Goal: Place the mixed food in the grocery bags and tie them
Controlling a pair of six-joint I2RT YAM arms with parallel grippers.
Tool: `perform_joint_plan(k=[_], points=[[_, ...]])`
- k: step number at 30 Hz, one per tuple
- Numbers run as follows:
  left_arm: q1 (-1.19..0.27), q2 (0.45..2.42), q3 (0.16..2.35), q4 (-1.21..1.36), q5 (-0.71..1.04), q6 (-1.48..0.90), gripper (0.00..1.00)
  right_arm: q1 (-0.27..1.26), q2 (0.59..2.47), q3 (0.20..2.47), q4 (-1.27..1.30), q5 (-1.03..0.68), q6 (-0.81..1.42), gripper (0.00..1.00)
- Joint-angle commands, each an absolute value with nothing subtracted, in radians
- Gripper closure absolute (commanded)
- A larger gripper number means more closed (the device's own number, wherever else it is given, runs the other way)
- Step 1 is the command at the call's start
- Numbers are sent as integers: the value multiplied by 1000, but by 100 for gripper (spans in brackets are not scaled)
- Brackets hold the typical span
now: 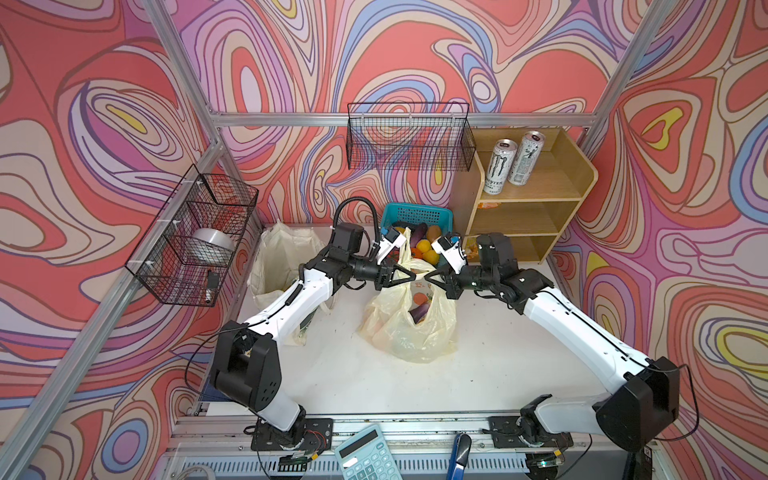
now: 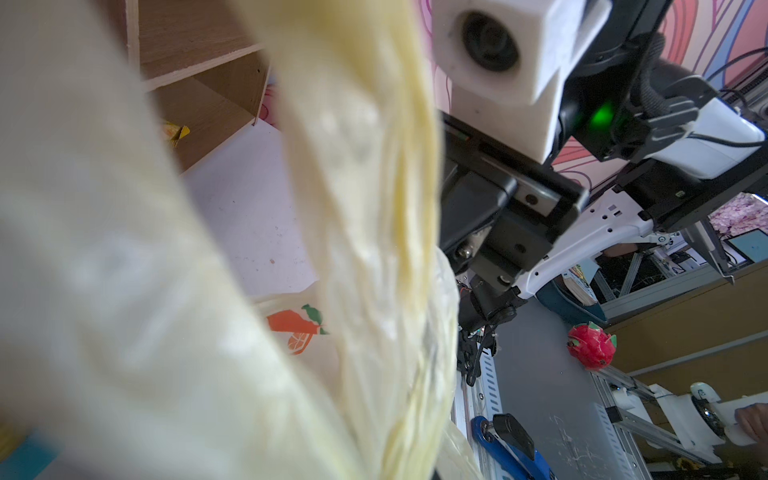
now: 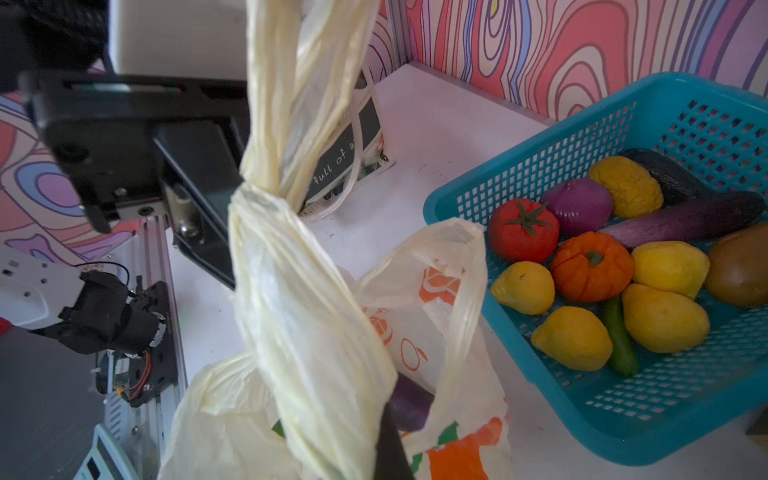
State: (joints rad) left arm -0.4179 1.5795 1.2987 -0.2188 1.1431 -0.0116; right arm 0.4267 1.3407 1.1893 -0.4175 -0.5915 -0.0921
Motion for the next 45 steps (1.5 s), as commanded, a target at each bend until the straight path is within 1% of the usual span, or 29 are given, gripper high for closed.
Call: perform_joint_plan(k=[1,3,4,6,9,12,15,18,22,26,33,39,45], points=[[-381,1531,1266,-272,1154,-20,100,348,1320,1210,-364,-509,-35,94],[-381,1534,1266,-237,1152,-36,100,348,1324,1201,-373,-508,-31,79],[-380,1534,1266,-223,1153,-44,100,347,1322,1190,-371,-507,-28,73],[-381,1536,1264,-203,1152,-62,100,348,1314,1158,-358,-509,-13,70],[-382,1539,1267,-190,1153,-75,100,348,1294,1099,-330,-510,4,70],[-381,1541,1273,-195,1154,-74,100,347,1267,1052,-312,-521,16,61],[-380,1544,1279,-213,1156,-63,100,347,1238,1030,-311,-517,32,56],[-381,1545,1282,-229,1163,-44,100,348,1206,1031,-305,-505,74,52],[-382,1548,1285,-258,1174,-18,100,347,1192,1098,-283,-518,160,46],[-383,1548,1284,-289,1180,-2,100,348,1269,1222,-282,-571,226,44],[-383,1541,1287,-296,1195,11,100,348,1467,1419,-205,-755,356,42],[-387,1548,1304,-315,1207,21,100,348,1571,1481,-60,-865,482,40],[-392,1555,1316,-338,1208,36,100,360,1628,1500,46,-896,578,39]])
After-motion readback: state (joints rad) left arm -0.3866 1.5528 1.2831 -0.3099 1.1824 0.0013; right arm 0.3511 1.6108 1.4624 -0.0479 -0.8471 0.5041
